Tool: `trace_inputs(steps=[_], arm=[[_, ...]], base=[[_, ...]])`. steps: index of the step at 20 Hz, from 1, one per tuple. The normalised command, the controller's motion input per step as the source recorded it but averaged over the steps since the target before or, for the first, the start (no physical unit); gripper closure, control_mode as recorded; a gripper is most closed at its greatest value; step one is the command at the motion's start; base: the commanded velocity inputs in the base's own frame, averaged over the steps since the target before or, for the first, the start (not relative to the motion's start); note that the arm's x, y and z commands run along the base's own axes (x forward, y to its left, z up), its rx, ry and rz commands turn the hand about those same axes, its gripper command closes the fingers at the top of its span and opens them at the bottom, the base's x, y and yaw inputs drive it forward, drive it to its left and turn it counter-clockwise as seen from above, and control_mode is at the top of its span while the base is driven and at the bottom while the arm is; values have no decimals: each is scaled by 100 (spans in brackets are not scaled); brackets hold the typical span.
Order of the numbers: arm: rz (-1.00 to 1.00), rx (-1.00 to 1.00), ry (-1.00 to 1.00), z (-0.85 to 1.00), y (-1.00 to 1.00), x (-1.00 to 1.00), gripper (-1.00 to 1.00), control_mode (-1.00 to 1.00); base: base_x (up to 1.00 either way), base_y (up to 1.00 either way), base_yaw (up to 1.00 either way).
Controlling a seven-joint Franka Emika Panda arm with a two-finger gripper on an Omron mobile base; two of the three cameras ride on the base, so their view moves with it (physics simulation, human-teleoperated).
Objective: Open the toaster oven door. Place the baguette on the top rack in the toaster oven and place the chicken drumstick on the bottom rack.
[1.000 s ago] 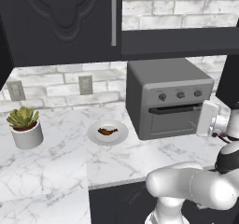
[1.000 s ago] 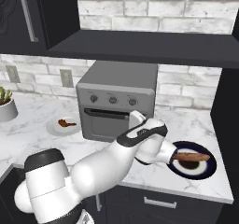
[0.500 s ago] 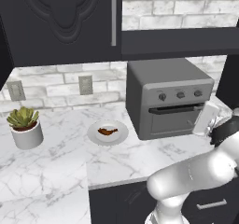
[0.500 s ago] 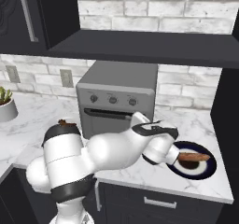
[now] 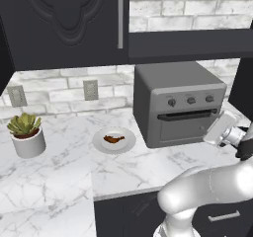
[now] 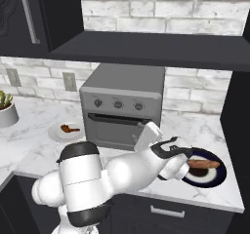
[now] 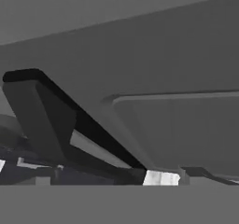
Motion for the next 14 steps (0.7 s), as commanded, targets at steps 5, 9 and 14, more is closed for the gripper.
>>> trace_inputs(steps=[5, 9, 14], arm=[[-31, 0, 0, 27, 34, 6, -100, -100], [-20, 0, 0, 37, 9, -8, -100, -100], [-13, 1, -3, 33, 1, -25, -100, -100]], base=[[0, 0, 0], [0, 0, 0], [0, 0, 0]])
